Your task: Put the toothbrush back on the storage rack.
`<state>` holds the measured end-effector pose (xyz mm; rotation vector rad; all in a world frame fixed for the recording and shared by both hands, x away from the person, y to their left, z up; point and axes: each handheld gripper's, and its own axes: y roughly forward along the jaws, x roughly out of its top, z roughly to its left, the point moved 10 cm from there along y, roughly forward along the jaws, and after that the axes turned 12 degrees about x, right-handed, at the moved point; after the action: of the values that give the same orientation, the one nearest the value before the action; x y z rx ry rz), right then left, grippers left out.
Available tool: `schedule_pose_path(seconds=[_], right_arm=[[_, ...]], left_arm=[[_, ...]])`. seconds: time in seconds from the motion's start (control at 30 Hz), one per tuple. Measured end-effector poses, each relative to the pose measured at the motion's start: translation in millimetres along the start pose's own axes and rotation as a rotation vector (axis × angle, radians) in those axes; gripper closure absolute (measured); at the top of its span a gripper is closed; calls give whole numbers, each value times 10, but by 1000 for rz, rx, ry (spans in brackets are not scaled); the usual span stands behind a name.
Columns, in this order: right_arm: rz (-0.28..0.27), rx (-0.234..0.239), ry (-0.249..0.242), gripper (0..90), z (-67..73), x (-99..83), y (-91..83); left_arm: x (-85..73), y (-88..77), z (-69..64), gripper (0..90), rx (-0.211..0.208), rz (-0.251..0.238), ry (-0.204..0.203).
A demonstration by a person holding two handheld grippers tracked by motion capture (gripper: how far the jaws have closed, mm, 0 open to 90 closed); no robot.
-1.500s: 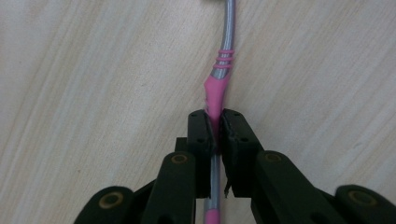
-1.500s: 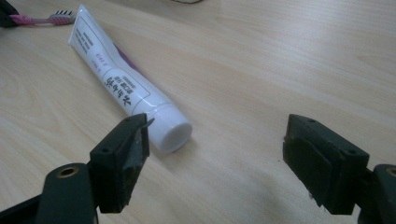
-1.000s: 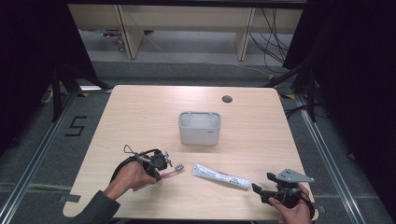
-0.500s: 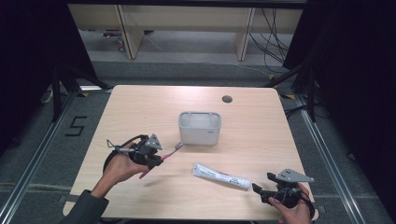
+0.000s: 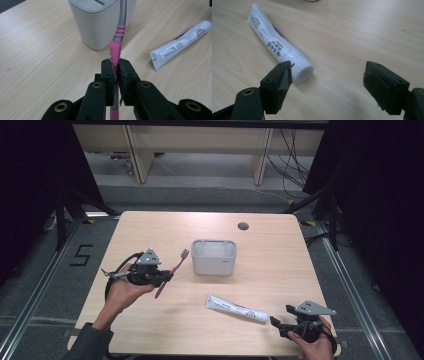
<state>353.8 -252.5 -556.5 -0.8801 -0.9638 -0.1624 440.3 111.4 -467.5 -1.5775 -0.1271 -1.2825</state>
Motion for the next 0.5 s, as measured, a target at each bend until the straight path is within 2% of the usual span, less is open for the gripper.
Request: schedule_pose_path(seconds=[0.03, 0.07, 0.1, 0.13, 0.17, 0.27, 0.3, 0.33, 0.43, 0.47, 0.5], right_arm=[[0, 0, 0, 238, 0, 0, 0], [-3, -13, -41, 238, -42, 17, -5], [-4, -14, -36, 238, -41, 19, -7], [-4, -14, -36, 238, -41, 19, -7], [-2, -11, -6, 238, -21, 4, -3], [-4, -11, -11, 238, -25, 8, -1], [-6, -17, -40, 238, -54, 20, -5], [-6, -17, -40, 238, -54, 20, -5], [-5, -7, -32, 238, -46, 13, 3], [-7, -5, -29, 238, -42, 15, 7], [-2, -8, -13, 238, -26, 5, 2]], left_arm=[[0, 0, 0, 829, 0, 0, 0], [26, 4, 3, 829, -21, -18, -25], [45, 12, 19, 829, -11, -34, -45], [45, 12, 19, 829, -11, -34, -45], [72, 25, 50, 829, -13, -49, -65], [99, 37, 68, 829, -16, -61, -73], [118, 41, 77, 829, -8, -72, -80], [144, 48, 70, 829, -12, -82, -99], [240, 38, 111, 829, -8, -127, -123], [287, 35, 132, 830, 4, -150, -135], [363, 29, 138, 829, -8, -185, -145]])
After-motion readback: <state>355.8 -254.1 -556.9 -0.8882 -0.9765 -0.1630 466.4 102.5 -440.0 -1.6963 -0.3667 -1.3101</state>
